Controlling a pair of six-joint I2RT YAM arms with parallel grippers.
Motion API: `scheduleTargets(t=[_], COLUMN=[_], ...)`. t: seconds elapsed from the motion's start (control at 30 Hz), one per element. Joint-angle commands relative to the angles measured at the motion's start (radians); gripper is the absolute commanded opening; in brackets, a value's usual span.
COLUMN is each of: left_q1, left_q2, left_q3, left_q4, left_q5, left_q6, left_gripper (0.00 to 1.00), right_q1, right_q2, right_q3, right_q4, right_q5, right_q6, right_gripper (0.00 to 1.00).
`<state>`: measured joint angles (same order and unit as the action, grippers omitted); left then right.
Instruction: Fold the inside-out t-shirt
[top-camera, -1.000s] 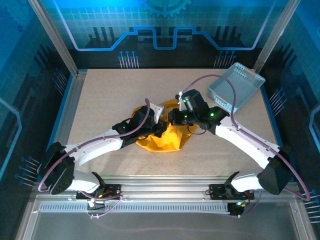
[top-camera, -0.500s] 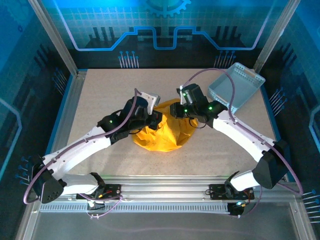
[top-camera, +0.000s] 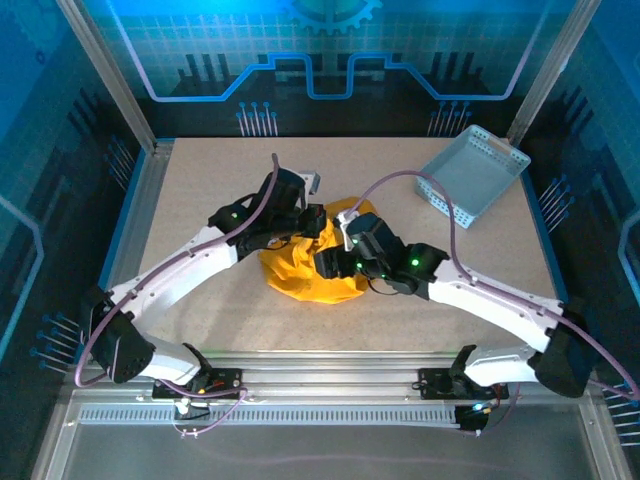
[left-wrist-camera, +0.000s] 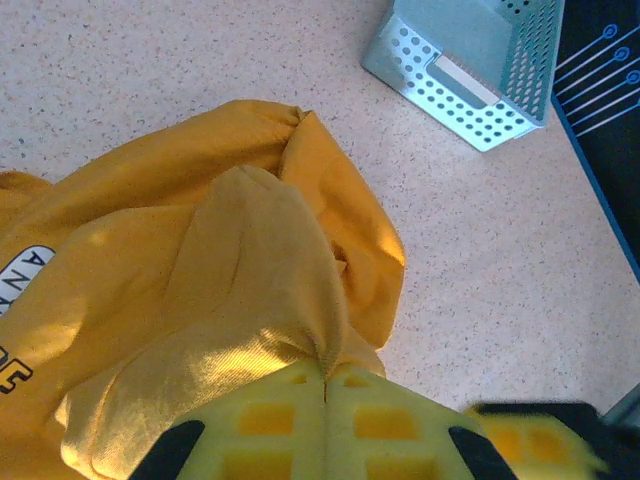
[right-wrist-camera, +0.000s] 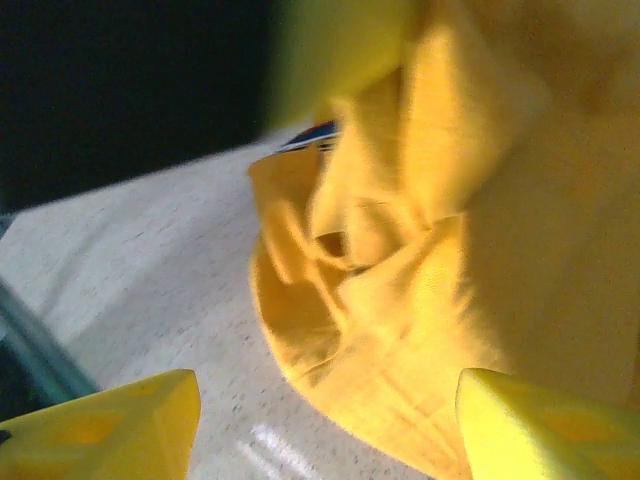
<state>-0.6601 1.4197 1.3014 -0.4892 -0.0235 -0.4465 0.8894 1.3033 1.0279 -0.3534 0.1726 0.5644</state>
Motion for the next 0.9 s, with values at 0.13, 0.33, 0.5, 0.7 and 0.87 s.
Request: scheduleTargets(t=[0.13, 0.33, 0.5, 0.7, 0.87], left_q1=[0.005, 0.073, 0.126, 0.139, 0.139], left_q2=[-0.040, -0.119, -0.178, -0.093, 0.002], left_q3=[0.055, 0.064, 0.068, 0.071, 0.098], left_q4=[-0.052, -0.109, -0.138, -0.135, -0.132], left_q5=[0.025, 0.033, 0.054, 0.103, 0.163], left_q6=[-0.007, 0.009, 0.014, -0.001, -0.045], left_gripper=[0.00, 0.00, 0.00, 0.00, 0.00], right_q1=[-0.045, -0.114, -0.125, -0.155, -0.127], right_q2=[0.168, 0.116, 0.005, -0.003, 0.004], right_q3=[0.032, -0.022, -0.116, -0.156, -0.099], right_q4=[0.018, 0.050, 0.097, 0.109, 0.073], right_q5=[0.246, 0.228, 0.048, 0.013, 0.151], right_q6=[0.083, -0.043, -0.278, -0.232, -0.132], right_gripper=[0.67, 0.27, 0.13, 0.14, 0.46])
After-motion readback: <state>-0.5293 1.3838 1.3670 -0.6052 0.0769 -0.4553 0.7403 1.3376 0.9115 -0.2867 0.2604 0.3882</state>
